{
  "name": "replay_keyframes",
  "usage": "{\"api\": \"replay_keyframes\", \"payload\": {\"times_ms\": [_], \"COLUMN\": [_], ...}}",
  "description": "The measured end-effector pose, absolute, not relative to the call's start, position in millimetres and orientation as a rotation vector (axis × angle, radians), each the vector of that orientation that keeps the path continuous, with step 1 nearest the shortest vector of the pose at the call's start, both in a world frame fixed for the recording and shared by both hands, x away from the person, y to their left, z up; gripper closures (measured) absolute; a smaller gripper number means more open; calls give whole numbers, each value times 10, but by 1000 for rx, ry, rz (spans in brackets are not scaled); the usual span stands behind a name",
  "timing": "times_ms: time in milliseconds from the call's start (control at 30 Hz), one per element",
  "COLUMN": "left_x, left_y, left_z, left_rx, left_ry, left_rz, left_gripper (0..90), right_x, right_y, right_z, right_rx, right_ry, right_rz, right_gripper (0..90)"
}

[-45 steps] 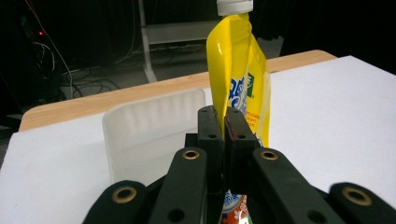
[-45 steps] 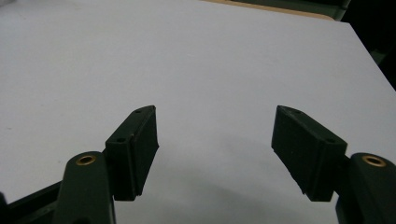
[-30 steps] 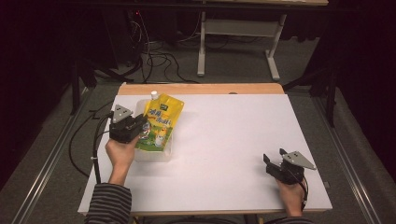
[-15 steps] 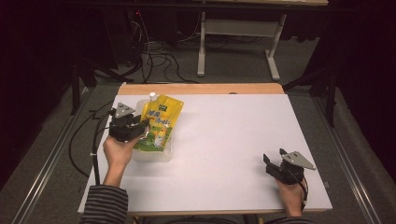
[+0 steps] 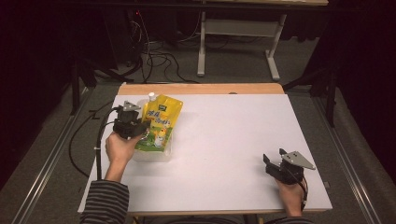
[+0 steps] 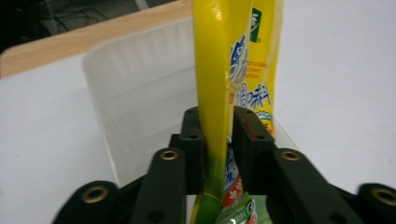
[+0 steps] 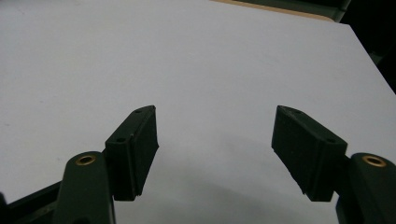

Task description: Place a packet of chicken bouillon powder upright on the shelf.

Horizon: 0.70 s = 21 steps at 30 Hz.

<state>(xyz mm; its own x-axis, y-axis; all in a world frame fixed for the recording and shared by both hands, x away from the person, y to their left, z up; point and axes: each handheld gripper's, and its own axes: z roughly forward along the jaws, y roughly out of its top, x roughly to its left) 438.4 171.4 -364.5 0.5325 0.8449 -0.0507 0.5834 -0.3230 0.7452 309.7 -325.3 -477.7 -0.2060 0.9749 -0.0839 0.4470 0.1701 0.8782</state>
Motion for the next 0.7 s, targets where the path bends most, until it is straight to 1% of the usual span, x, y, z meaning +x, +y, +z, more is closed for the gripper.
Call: {"api": "replay_keyframes", "payload": {"times_ms": [33,133,300,500,700], "left_x": [4369,4319,4243,4184,4135], "left_y": [1713,1693,1643,1654,1682], "left_z": [-3635,-3621,-3636,-3731,-3803], "left_rx": [2037,2042,2006,1904,1854], "left_ry": [1139,1111,1070,1035,1036], "left_rz": [456,481,533,601,615], "left_gripper": [816,835,855,863,851], "right_x": [3095,3093,3095,3092,3095], "right_y": [-3253,-3258,-3254,-3258,-3253], "right_z": [-4776,-4776,-4776,-4775,-4777], "right_rx": [1359,1362,1357,1359,1359], "right_ry": [1756,1753,1757,1751,1755], "right_rz": [974,978,973,975,975], "right_gripper": [318,318,317,317,317]}}
